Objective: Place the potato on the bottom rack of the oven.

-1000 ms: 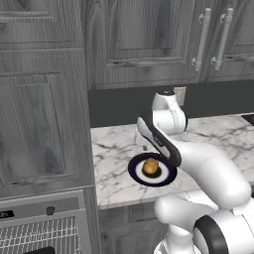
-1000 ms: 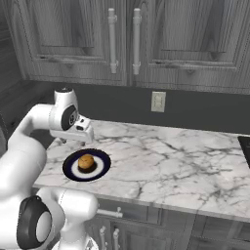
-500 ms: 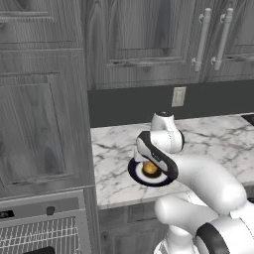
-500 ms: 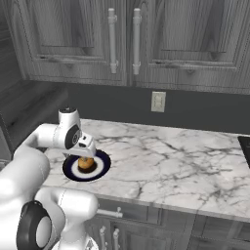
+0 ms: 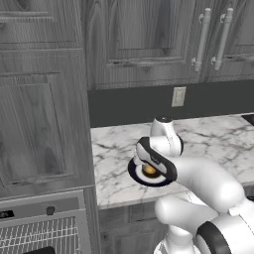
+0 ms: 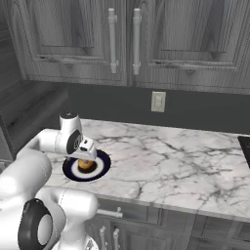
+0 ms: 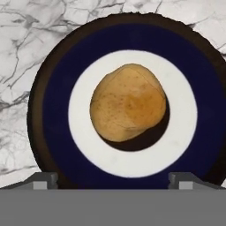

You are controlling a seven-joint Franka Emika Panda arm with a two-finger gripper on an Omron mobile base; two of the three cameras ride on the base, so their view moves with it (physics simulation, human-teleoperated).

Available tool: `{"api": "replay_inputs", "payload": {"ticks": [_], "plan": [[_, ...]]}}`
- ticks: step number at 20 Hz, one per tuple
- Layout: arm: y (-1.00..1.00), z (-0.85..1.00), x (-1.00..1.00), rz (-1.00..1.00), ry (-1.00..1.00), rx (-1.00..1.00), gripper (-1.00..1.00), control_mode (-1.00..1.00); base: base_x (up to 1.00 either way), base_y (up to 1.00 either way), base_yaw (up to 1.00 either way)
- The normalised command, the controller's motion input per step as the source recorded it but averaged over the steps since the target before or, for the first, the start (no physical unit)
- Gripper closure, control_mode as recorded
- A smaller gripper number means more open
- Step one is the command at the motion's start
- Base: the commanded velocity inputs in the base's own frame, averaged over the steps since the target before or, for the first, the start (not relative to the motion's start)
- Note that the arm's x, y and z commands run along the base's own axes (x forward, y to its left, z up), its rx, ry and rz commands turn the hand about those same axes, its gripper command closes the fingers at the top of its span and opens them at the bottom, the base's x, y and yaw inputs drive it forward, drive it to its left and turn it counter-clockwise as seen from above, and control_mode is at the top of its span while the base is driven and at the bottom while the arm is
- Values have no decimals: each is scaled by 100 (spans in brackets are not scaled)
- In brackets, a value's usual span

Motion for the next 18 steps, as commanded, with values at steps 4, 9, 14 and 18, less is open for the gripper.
{"api": "replay_inputs", "payload": {"ticks": [4,9,14,18], "plan": [[0,0,23,-2,0,0,-100,-100,0,0,0],[0,-1,39,-5,0,0,-100,-100,0,0,0],[0,-15,28,-3,0,0,-100,-100,0,0,0],[0,-23,14,0,0,0,-100,-100,0,0,0]]}}
